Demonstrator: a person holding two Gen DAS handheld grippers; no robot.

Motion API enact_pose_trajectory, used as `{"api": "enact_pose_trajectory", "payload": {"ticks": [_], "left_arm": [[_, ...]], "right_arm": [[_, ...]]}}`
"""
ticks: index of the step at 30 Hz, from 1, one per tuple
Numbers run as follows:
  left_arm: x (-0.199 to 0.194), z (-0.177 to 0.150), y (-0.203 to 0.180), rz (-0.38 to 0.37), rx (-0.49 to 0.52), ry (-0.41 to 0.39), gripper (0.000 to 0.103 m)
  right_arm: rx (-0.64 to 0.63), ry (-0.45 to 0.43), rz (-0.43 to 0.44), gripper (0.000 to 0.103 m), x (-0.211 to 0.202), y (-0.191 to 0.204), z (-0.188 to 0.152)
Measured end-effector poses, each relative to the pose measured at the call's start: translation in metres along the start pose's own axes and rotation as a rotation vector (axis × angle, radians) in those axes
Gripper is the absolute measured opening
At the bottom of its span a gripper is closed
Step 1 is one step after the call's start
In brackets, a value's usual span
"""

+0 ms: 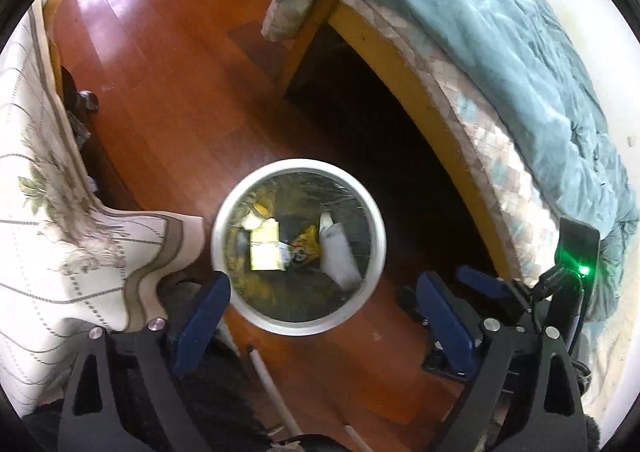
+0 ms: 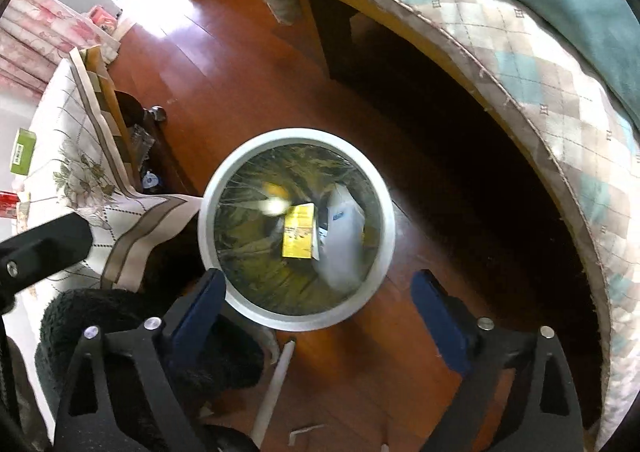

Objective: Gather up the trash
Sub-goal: 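Carry the peel and box over the white bin and open both tools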

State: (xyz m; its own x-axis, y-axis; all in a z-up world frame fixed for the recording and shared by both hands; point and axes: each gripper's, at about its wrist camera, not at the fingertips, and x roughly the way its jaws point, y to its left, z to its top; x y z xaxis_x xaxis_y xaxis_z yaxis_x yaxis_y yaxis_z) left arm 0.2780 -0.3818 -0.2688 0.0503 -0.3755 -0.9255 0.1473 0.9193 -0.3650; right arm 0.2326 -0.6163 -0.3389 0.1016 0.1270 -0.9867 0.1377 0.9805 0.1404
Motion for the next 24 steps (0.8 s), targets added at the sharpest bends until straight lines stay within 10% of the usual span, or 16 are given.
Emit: {"api": "enact_pose_trajectory", "payload": {"ticks": [24], "left_arm": [[-0.066,-0.027,0.002,0.212,0.061,-0.140,0.096]], "right_arm": [[-0.013,-0.095,-0.108,0.099,-0.081,0.019,-0.017]]}}
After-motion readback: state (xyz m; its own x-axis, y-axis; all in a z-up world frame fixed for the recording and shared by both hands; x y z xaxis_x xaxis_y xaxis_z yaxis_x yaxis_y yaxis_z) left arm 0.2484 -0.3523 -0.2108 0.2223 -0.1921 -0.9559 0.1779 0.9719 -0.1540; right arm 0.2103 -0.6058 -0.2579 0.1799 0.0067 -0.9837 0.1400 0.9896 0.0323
